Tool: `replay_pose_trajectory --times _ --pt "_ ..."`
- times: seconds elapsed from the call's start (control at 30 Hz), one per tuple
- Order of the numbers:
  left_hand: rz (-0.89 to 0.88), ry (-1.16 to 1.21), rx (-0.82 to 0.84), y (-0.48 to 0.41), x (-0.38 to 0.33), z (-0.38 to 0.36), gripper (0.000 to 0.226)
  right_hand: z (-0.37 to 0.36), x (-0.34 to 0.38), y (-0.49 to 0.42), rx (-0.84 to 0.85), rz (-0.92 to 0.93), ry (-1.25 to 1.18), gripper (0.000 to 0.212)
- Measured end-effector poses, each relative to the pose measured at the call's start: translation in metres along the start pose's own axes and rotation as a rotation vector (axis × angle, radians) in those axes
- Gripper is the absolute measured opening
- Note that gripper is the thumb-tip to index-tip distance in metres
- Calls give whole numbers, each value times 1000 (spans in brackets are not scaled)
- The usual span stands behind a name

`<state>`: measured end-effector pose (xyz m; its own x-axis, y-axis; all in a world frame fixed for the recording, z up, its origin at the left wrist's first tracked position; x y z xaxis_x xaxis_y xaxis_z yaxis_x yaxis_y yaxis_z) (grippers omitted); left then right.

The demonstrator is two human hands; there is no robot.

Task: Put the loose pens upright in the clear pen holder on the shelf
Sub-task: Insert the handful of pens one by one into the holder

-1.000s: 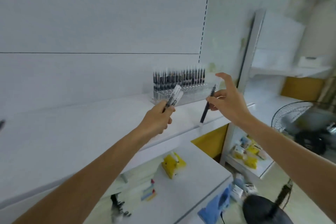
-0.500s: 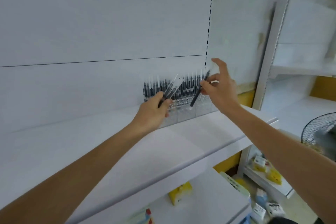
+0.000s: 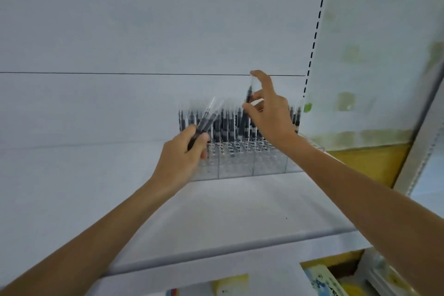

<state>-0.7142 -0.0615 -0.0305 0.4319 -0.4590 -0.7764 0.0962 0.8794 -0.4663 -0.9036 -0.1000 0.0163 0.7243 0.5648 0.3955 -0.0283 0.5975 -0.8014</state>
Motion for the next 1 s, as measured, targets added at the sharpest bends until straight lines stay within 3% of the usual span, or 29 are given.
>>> replay_pose_trajectory --times 0.3,0.63,0.73,0.83,0.93,1.0 --pt "39 -112 -116 19 -6 -15 31 -9 -9 2 312 88 37 62" --pt "24 -255 -101 36 -15 -27 28 -8 -14 11 377 78 277 52" --pt "54 -204 -113 36 -19 -29 29 -3 -10 18 283 128 248 53" --pt "79 -156 -151 31 -22 -30 32 4 3 23 217 104 39 35" --pt "94 -80 -174 22 -28 -36 29 4 19 27 415 -230 -469 18" --pt "98 -23 -150 17 -33 -45 26 4 24 28 458 -326 -644 12"
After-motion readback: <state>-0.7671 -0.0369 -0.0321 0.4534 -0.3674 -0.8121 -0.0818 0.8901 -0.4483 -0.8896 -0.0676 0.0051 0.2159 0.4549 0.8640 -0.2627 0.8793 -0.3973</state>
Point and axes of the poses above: each hand's wrist, its own y-axis away from the middle knuckle, its own z-axis out of the back of the hand, x = y × z, the point moved 2 cm from there along -y, towards the middle knuckle, and after that the axes turned 4 degrees about z, right-handed, at the moved point
